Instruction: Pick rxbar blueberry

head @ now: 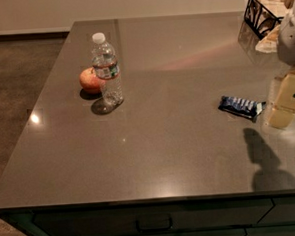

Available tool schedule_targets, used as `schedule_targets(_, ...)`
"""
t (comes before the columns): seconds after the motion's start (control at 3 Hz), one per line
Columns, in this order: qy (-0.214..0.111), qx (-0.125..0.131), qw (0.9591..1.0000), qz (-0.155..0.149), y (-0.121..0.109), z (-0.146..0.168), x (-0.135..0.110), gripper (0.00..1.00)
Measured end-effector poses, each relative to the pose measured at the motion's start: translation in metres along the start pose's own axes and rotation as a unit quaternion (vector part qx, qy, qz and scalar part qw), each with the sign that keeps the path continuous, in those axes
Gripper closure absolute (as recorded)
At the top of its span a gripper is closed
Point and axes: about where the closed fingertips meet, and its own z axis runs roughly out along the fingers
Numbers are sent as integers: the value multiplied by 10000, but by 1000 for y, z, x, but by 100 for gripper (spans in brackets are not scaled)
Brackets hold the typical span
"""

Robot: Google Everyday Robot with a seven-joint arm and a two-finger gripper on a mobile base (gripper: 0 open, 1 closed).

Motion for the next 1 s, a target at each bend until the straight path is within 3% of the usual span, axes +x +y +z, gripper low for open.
schedule_targets(0.33, 0, 1, 10000, 0, 0, 0, 0, 0)
schedule_targets(1.0, 93, 6, 9999, -125, -39, 41, -9, 0)
